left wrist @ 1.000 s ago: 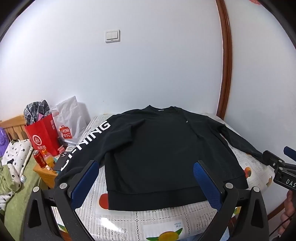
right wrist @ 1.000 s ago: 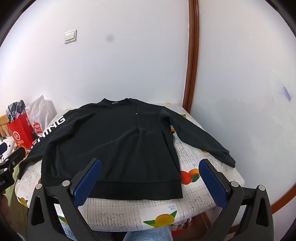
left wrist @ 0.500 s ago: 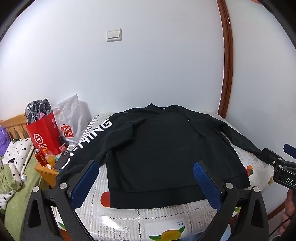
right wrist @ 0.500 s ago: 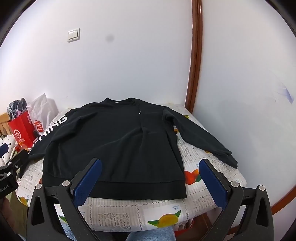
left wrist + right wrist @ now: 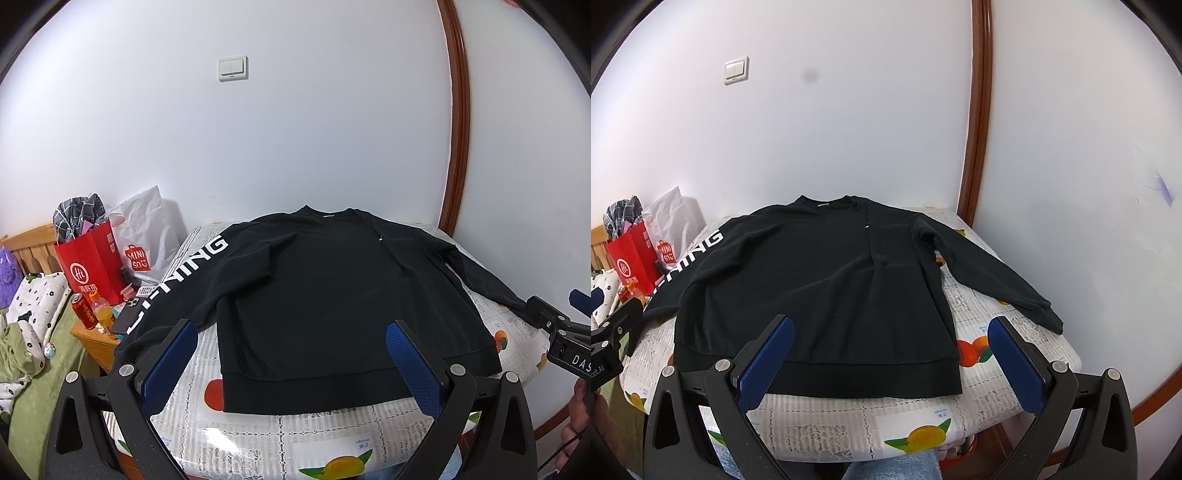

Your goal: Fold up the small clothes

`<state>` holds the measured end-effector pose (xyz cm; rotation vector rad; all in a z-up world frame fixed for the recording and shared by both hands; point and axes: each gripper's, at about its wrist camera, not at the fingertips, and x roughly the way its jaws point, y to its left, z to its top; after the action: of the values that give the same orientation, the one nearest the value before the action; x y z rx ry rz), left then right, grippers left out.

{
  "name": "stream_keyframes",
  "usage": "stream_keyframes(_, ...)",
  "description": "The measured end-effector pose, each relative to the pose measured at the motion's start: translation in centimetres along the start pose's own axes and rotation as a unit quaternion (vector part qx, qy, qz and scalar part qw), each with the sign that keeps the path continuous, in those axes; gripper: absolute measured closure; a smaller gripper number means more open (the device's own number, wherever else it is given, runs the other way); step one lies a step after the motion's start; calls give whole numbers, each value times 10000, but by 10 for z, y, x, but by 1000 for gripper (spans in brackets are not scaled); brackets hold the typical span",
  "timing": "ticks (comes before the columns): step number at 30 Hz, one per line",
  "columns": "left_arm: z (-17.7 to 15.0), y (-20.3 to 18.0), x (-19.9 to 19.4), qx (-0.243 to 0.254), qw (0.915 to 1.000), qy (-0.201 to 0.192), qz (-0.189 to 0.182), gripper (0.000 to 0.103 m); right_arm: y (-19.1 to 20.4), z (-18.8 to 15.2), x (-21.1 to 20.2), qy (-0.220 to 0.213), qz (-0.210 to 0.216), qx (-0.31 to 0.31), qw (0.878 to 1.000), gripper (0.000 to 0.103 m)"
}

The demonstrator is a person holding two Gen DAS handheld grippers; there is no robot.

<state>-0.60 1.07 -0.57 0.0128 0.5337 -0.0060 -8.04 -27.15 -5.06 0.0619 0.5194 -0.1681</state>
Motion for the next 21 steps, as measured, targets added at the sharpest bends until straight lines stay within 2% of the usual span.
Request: stream_keyframes(21,-2,-2,2,10,10000,64,3,0,-2,-3,0,-22,-43,14,10000,0)
